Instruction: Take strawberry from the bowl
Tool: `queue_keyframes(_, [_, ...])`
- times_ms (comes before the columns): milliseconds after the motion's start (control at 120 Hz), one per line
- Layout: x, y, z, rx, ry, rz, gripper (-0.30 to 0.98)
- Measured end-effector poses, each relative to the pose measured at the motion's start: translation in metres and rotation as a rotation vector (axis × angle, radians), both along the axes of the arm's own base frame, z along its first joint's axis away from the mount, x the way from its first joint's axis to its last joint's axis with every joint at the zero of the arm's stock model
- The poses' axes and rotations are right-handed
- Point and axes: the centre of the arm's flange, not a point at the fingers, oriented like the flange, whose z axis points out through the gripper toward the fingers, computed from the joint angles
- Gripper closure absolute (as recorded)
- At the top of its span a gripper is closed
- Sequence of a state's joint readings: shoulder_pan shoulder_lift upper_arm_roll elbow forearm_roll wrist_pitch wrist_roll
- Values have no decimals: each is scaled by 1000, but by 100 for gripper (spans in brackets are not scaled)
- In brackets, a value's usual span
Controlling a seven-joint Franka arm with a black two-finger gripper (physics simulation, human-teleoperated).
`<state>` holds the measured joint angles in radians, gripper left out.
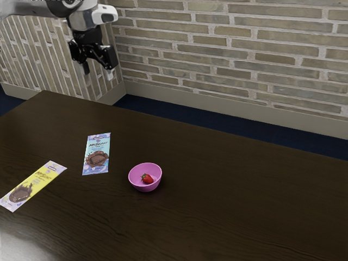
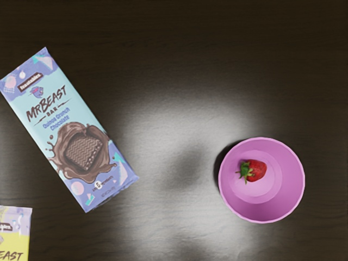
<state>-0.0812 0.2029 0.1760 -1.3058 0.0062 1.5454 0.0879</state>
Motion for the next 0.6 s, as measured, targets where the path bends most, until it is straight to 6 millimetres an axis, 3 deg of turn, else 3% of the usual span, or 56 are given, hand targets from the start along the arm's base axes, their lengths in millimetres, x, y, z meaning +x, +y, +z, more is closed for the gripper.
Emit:
queue_keyframes(300, [10, 3, -14, -5, -1, -17, 2])
queue_keyframes(367, [18, 2, -40, -10, 15, -22, 2])
queue_keyframes(542, [51, 0, -152, -24, 81, -9, 2])
queue_keyframes(600, [59, -5, -174, -36, 79, 21, 2])
